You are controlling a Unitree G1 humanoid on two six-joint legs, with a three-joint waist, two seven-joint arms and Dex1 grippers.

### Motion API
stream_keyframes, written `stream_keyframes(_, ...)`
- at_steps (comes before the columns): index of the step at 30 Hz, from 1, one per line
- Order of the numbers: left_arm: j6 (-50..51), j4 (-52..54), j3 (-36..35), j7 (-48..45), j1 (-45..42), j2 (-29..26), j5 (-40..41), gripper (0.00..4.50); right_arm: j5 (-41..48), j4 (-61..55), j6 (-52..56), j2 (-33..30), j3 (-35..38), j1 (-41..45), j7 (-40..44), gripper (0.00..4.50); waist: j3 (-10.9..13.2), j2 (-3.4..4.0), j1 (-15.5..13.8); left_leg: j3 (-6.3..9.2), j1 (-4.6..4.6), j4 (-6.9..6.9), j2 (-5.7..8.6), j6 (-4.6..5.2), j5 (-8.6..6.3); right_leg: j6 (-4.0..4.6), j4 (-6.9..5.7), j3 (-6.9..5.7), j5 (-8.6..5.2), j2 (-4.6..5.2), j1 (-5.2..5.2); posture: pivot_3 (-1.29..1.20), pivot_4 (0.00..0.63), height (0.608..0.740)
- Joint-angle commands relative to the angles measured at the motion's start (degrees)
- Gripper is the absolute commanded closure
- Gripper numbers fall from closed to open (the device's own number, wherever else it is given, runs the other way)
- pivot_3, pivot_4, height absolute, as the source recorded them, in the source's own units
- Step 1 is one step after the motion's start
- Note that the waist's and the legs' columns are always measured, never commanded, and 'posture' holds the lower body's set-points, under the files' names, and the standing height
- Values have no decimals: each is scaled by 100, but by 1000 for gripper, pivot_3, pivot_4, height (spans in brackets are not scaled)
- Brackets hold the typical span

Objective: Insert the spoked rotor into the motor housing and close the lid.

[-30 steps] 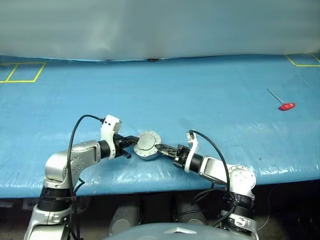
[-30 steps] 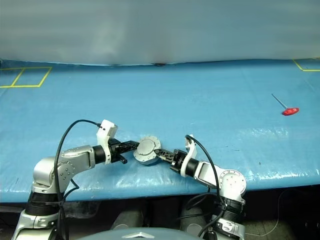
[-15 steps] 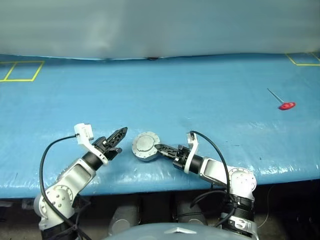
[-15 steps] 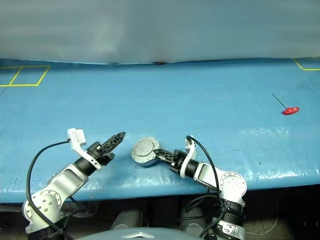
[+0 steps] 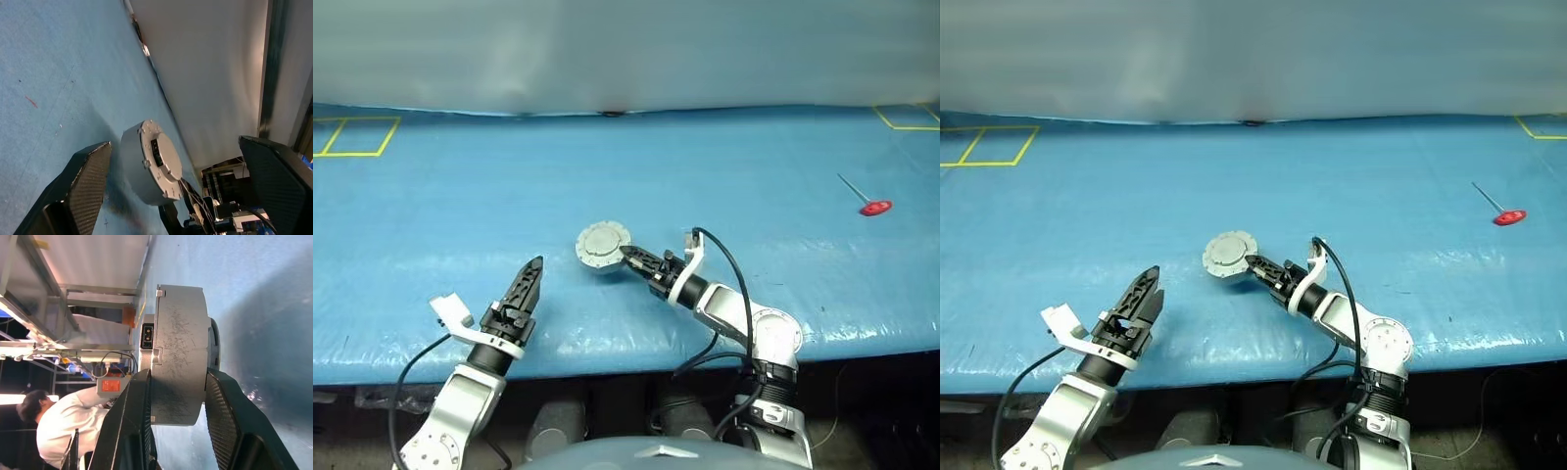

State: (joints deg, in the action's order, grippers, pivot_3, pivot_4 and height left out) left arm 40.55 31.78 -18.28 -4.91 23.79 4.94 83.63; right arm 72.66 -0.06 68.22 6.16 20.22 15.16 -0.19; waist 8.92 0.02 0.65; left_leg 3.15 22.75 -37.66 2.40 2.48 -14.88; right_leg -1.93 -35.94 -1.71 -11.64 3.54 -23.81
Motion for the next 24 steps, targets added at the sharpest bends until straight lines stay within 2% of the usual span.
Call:
stream_keyframes(1,-326,24,301,-22,-13,276,331,0,424,-120,-140,131,-80,251,149,3297,0,0,2,-1,1,0,0,1,-1,0,1,0,0,-1,-1,0,150,740)
stream_keyframes(11,-505,-476,651,-388,-42,-132,728,0,757,-323,-77,194,-450,312,53,3297,3,4,27,-11,2,0,0,6,-3,-1,1,3,-1,-13,-4,0,150,740)
stream_keyframes(24,-525,-1009,752,-997,-179,-155,704,0,1663,-728,176,41,-1279,-181,-525,3297,4,3,52,-12,1,0,1,9,-5,-2,2,3,-1,-13,-3,0,150,740)
